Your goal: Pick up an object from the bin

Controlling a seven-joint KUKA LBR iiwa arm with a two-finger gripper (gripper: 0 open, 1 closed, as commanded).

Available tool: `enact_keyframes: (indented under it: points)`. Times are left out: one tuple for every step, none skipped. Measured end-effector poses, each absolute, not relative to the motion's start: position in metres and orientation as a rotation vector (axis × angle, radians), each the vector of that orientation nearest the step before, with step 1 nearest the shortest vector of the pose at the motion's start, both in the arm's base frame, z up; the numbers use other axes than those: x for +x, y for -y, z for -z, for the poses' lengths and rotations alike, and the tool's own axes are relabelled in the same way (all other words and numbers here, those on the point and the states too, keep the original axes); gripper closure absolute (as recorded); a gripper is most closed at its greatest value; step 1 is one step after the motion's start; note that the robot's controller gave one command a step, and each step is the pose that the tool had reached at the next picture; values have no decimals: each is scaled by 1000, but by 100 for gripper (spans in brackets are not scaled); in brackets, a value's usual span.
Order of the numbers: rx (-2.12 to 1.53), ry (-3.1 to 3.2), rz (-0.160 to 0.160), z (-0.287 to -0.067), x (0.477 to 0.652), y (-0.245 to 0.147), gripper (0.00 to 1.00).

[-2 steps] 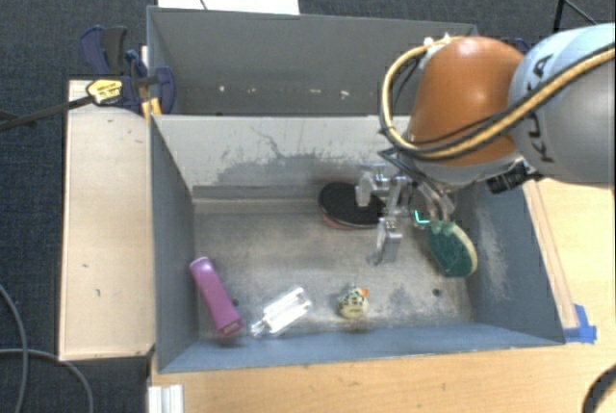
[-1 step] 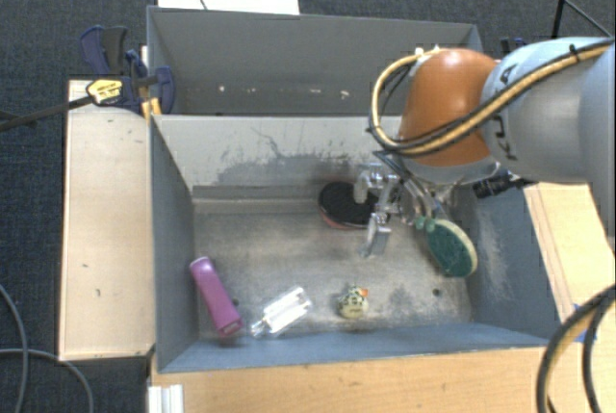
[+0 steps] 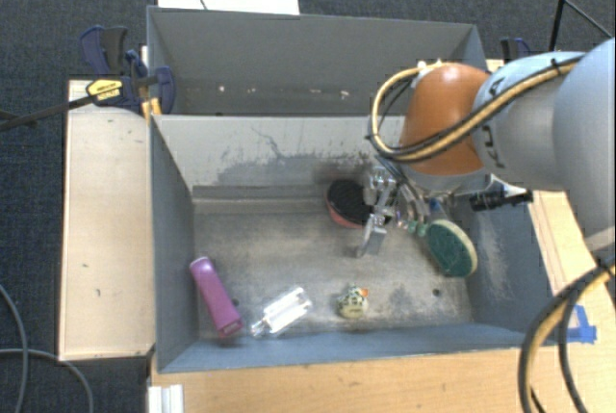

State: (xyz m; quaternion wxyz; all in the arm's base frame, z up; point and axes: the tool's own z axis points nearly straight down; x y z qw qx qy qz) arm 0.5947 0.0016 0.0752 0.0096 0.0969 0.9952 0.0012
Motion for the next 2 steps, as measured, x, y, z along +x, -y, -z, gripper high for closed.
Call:
enact_keyframes:
  points:
    - [441, -3092, -4, -75, 597, -7, 0]
    - [441, -3099, -4, -76, 596, -8, 100]
